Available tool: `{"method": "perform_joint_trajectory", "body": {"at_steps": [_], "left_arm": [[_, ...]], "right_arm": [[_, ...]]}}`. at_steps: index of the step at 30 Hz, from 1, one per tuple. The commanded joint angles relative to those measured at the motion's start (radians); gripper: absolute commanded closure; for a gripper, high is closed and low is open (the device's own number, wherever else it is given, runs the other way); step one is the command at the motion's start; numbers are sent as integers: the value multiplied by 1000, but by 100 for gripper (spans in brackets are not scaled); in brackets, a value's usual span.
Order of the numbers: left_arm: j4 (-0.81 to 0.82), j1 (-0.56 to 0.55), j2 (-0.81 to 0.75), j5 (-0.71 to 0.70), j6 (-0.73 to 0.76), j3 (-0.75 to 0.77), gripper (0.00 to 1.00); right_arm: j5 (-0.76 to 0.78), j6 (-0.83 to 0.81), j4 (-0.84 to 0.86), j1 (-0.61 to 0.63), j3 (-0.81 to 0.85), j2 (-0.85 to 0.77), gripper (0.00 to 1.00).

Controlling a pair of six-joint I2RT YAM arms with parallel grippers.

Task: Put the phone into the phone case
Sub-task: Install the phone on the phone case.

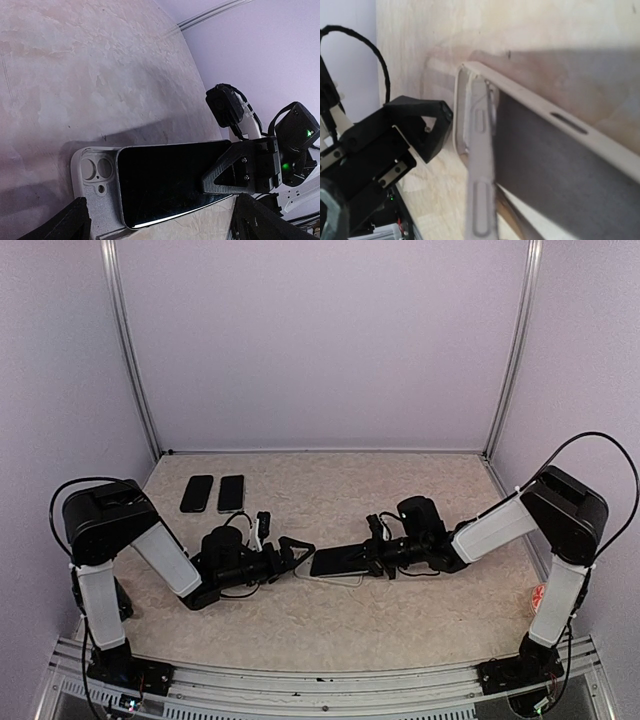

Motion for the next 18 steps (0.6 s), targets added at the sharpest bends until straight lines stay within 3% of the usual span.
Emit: {"method": "perform_joint_trajectory", "body": {"at_steps": [1,18], "left_arm": [[-13,-16,4,-15,-5,7,1],[29,-36,39,6,-28,16,1]], "right_arm": [[-25,31,40,22,24,18,100],[-59,100,119,21,39,107,100]]}}
